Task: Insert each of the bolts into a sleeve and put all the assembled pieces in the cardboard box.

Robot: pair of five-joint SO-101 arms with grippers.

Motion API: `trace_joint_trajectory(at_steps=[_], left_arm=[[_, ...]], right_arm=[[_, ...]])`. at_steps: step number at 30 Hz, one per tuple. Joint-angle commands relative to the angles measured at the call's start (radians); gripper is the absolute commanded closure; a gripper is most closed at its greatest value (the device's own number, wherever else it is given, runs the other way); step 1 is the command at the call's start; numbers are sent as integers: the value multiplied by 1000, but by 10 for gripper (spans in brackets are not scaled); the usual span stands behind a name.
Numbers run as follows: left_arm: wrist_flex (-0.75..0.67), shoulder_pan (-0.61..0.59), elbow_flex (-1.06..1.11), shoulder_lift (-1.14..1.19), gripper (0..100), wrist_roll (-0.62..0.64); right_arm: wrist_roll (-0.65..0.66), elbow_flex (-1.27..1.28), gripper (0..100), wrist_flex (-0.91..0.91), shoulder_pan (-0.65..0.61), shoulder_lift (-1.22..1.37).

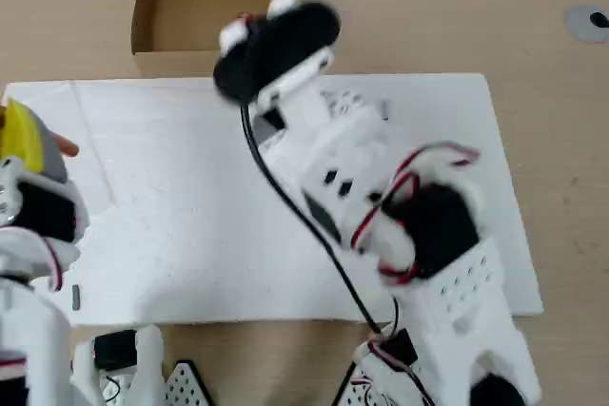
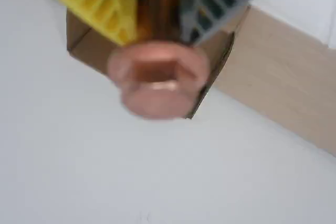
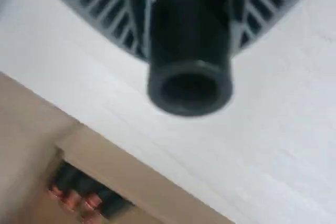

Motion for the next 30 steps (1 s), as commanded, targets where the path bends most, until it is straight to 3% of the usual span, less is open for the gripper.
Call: trace_joint_trajectory(at_steps=[1,8,11,16,19,30], left_arm=[[-81,-14,120,-42,995,15],[-210,-9,209,-53,995,41],[-215,86,207,-50,995,35],[-172,325,192,-54,996,35],[-138,399,169,-54,996,35],[18,425,-14,-54,996,35]], right_arm=[[-5,297,988,-245,-87,-219],[0,745,988,-588,-189,-507],[0,857,988,-660,-246,-572],[-6,943,988,-709,-309,-587],[-8,951,988,-715,-311,-590],[-54,947,988,-713,-216,-596]])
